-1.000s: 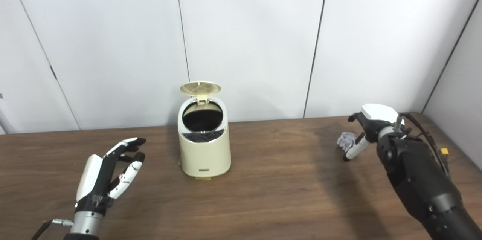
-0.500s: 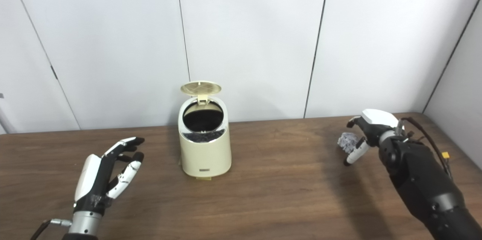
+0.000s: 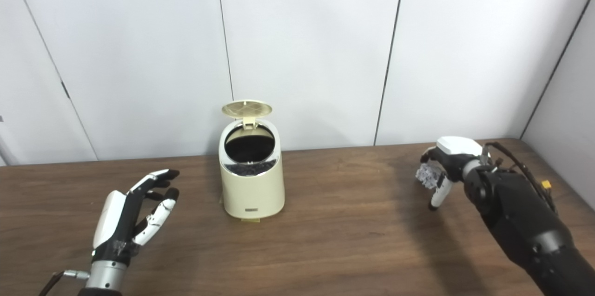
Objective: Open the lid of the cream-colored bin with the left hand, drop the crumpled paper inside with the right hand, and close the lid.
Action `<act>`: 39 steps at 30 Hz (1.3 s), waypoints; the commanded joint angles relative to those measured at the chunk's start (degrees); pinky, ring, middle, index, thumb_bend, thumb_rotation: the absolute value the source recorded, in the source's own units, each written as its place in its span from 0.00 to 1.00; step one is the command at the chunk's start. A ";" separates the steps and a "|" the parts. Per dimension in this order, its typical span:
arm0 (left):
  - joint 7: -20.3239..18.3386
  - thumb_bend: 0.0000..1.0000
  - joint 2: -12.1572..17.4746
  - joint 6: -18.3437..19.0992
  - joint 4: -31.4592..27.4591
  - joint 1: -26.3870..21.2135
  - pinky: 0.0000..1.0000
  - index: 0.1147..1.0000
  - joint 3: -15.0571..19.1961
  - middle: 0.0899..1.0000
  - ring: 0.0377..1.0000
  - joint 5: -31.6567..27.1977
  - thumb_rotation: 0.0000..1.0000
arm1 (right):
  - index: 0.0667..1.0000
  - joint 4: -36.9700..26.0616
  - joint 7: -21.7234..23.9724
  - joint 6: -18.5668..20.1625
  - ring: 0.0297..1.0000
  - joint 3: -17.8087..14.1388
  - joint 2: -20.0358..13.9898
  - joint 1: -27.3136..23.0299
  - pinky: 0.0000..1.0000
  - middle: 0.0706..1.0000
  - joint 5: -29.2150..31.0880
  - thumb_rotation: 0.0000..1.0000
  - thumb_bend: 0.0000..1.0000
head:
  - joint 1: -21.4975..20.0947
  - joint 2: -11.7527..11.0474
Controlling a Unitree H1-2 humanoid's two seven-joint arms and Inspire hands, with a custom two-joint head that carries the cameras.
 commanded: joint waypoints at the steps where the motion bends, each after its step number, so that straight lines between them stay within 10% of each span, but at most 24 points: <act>1: 1.19 0.48 0.33 -0.82 -1.62 -1.93 0.65 0.76 0.31 0.76 0.74 -0.27 0.85 | 0.78 -0.15 -0.15 -0.53 0.88 -0.14 -2.24 -3.74 0.89 0.84 -0.56 0.13 0.88 | -0.01 0.01; 22: 0.95 0.48 0.50 -0.79 -2.68 -1.44 0.64 0.75 0.37 0.75 0.74 -0.34 0.84 | 0.77 5.90 1.95 -1.78 0.83 4.67 -1.37 -8.00 0.88 0.82 -2.28 0.17 0.85 | 0.31 0.66; 26: 0.79 0.48 0.48 -0.67 -2.99 -1.33 0.64 0.75 0.43 0.75 0.74 -0.54 0.84 | 0.77 8.87 0.87 -2.90 0.77 4.86 -0.93 -8.97 0.74 0.78 -1.98 0.15 0.85 | 0.36 0.83; 39: 0.69 0.48 0.89 -0.99 -3.07 -1.10 0.63 0.75 0.49 0.75 0.73 -0.58 0.85 | 0.77 13.77 0.42 -3.22 0.80 7.13 -0.88 -11.15 0.93 0.77 -2.51 0.17 0.85 | -0.26 1.16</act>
